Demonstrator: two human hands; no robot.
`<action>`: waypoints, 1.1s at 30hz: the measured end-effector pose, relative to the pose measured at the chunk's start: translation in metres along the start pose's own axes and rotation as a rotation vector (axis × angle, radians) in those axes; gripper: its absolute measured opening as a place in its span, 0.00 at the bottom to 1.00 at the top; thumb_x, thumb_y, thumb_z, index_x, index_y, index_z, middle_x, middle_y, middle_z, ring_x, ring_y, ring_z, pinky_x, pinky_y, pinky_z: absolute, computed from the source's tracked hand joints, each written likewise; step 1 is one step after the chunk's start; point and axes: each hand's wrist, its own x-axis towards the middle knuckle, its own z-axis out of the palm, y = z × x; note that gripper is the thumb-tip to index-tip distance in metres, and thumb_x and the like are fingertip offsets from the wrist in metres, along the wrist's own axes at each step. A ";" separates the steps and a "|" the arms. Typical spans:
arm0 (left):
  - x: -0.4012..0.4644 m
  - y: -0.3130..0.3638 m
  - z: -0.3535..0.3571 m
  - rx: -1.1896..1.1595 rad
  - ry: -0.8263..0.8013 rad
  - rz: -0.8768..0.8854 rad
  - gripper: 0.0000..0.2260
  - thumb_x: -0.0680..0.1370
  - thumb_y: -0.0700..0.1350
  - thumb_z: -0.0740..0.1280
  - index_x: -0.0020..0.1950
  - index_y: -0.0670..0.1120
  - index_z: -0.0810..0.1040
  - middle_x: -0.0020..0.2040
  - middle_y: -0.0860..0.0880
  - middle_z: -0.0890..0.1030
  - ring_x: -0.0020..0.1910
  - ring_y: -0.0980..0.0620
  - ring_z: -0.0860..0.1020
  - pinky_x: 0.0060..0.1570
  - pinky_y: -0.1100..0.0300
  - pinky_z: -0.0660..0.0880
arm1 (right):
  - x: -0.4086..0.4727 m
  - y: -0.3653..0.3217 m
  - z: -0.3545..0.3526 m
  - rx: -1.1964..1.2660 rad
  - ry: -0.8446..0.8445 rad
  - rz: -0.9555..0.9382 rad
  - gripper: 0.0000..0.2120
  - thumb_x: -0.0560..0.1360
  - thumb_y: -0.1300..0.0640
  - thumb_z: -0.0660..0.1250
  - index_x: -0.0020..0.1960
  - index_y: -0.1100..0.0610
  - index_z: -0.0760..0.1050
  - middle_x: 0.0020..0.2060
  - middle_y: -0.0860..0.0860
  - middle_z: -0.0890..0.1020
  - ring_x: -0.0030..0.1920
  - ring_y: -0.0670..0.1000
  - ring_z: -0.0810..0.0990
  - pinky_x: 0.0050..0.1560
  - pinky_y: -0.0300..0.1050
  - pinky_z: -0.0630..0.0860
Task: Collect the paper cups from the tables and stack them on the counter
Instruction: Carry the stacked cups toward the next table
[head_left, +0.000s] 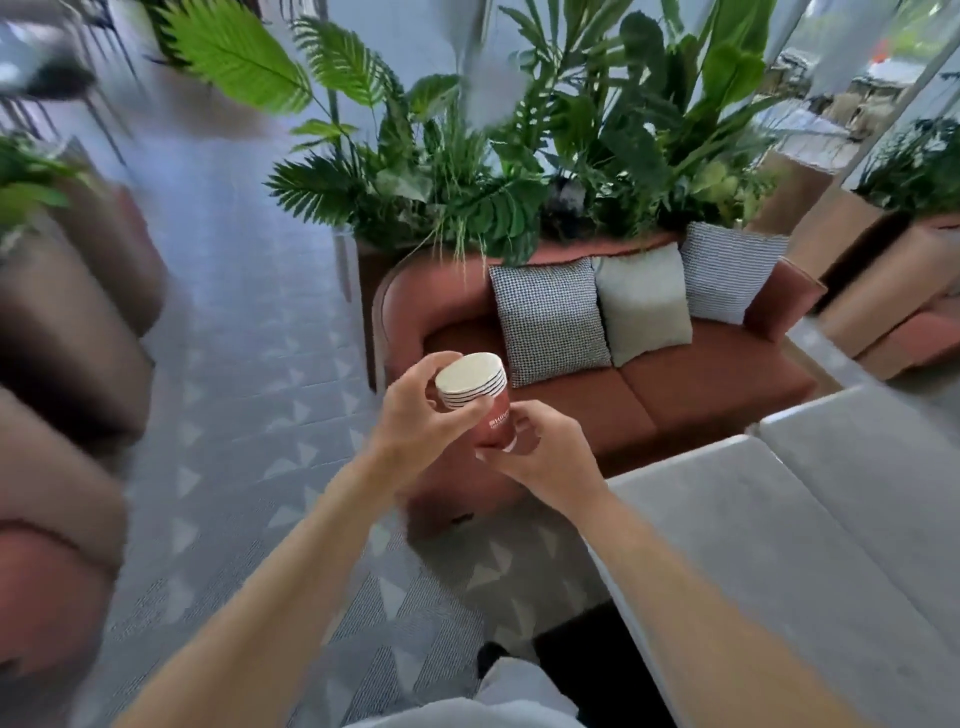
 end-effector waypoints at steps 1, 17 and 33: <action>0.000 -0.004 -0.010 0.016 0.049 -0.017 0.34 0.66 0.66 0.76 0.68 0.52 0.80 0.57 0.57 0.85 0.56 0.58 0.84 0.52 0.65 0.81 | 0.012 -0.002 0.008 0.014 -0.030 -0.040 0.23 0.66 0.49 0.85 0.58 0.53 0.84 0.47 0.45 0.85 0.46 0.46 0.84 0.51 0.50 0.81; -0.020 0.000 -0.110 0.318 0.536 -0.266 0.35 0.67 0.70 0.74 0.70 0.55 0.80 0.62 0.59 0.83 0.60 0.66 0.79 0.57 0.72 0.71 | 0.143 -0.053 0.105 0.245 -0.505 -0.482 0.22 0.66 0.49 0.84 0.58 0.52 0.85 0.48 0.43 0.86 0.50 0.45 0.82 0.55 0.41 0.77; -0.160 0.014 -0.117 0.380 1.015 -0.509 0.27 0.73 0.66 0.74 0.69 0.57 0.80 0.60 0.60 0.84 0.59 0.60 0.82 0.58 0.61 0.78 | 0.078 -0.114 0.195 0.263 -0.888 -0.721 0.23 0.63 0.36 0.77 0.55 0.43 0.83 0.47 0.38 0.82 0.51 0.37 0.79 0.50 0.26 0.71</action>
